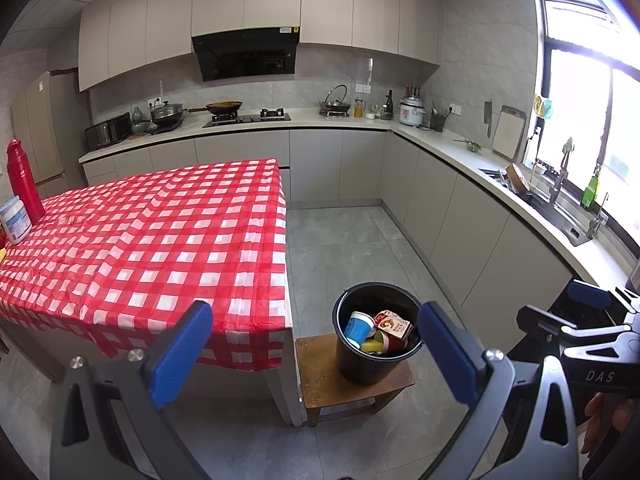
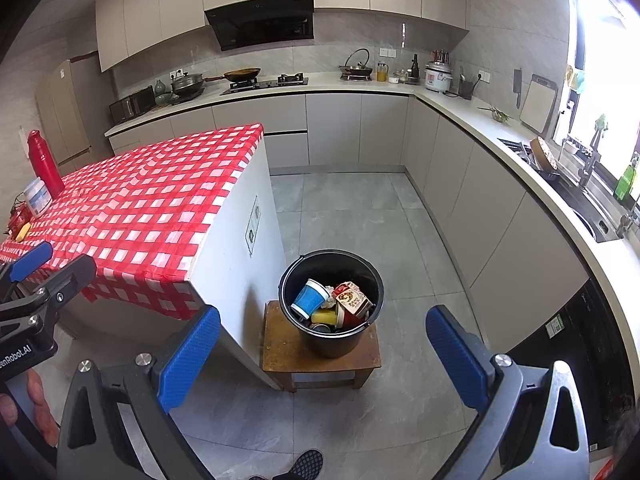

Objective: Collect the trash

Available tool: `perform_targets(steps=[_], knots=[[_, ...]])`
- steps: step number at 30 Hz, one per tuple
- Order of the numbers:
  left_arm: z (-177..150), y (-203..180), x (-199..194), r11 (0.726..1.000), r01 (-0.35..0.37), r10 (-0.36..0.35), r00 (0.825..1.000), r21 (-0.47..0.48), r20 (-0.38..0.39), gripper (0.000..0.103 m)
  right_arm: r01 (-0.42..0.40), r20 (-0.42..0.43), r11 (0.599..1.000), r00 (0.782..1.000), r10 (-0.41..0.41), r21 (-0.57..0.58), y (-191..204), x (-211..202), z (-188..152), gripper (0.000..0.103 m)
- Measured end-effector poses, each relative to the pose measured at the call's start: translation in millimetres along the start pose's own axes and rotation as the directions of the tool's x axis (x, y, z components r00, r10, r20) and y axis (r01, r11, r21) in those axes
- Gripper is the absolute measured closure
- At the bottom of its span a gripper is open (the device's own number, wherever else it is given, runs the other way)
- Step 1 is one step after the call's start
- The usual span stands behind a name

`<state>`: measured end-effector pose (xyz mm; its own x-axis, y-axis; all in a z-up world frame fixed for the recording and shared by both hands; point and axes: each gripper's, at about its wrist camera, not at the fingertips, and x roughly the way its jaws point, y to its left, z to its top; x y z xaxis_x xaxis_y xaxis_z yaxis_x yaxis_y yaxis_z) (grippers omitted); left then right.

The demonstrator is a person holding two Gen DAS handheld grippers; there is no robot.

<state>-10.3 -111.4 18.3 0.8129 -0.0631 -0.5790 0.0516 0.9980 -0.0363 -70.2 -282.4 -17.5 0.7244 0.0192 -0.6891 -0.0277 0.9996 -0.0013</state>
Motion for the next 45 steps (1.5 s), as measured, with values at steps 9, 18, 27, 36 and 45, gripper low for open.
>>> perform_targets(steps=[9, 18, 27, 36, 45], knots=[[3.2, 0.1, 0.7, 1.000, -0.001, 0.001, 1.000, -0.007, 0.001, 0.000, -0.004, 0.002, 1.000, 1.000, 0.004, -0.004, 2.0, -0.4, 3.7, 0.000], [4.2, -1.1, 2.1, 1.000, -0.003, 0.003, 1.000, -0.006, 0.003, 0.000, -0.015, 0.005, 1.000, 1.000, 0.015, -0.006, -3.3, 1.7, 8.6, 0.000], [5.7, -2.6, 3.3, 1.000, -0.005, 0.005, 1.000, -0.009, 0.006, 0.000, -0.018, 0.006, 1.000, 1.000, 0.018, -0.009, -4.3, 2.3, 10.5, 0.000], [5.9, -6.0, 6.1, 1.000, -0.003, 0.003, 1.000, -0.014, 0.010, 0.000, -0.019, 0.002, 1.000, 1.000, 0.019, -0.010, -6.6, 4.1, 12.3, 0.000], [6.2, -7.9, 12.6, 1.000, 0.013, -0.013, 1.000, -0.024, 0.010, 0.000, -0.023, -0.006, 1.000, 1.000, 0.023, -0.017, -12.2, 13.4, 17.4, 0.000]])
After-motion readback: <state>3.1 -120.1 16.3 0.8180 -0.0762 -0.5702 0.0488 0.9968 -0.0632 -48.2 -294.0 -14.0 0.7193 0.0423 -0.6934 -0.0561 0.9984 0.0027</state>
